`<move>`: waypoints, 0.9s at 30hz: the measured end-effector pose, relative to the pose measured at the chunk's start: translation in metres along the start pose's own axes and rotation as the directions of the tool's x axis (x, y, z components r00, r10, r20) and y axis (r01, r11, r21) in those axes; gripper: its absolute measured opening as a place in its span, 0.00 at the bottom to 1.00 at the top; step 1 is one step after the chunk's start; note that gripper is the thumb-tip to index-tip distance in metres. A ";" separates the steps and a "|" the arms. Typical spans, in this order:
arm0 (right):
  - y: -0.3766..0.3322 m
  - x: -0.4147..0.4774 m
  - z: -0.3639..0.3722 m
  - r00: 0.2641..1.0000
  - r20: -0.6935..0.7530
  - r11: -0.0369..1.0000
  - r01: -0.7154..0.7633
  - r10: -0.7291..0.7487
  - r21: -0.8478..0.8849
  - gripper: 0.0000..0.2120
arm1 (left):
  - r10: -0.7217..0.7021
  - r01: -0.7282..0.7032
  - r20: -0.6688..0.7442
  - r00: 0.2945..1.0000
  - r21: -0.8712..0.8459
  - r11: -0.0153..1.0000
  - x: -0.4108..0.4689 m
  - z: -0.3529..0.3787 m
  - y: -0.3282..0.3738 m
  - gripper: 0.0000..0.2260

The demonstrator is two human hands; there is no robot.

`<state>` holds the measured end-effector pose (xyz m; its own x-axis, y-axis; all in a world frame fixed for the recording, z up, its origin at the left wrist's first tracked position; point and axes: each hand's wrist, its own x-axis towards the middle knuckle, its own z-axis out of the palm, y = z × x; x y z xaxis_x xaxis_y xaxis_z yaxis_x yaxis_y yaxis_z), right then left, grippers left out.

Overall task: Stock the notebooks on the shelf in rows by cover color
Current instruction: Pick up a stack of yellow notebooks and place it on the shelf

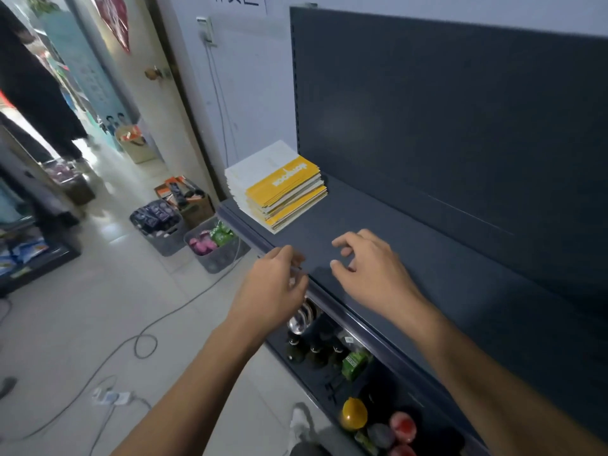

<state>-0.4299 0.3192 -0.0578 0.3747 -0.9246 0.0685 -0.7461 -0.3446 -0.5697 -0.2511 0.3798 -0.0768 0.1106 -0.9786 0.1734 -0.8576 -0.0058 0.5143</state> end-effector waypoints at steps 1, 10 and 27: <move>-0.003 0.014 0.005 1.000 -0.005 1.000 -0.001 0.001 0.004 0.14 | 0.004 -0.004 0.002 1.000 0.007 1.000 0.011 -0.004 -0.009 0.12; -0.013 0.130 0.033 0.993 -0.062 0.995 -0.094 0.096 0.035 0.13 | 0.127 -0.129 0.043 0.991 0.041 0.991 0.141 -0.028 -0.067 0.10; -0.036 0.224 0.078 0.889 -0.166 0.905 -0.416 0.426 0.092 0.13 | 0.324 -0.327 0.046 0.945 0.087 0.941 0.313 -0.044 -0.149 0.10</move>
<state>-0.2764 0.1375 -0.0860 -0.0758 -0.9961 -0.0455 -0.7801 0.0877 -0.6194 -0.0667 0.0838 -0.0624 -0.1965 -0.9362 0.2916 -0.8870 0.2964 0.3540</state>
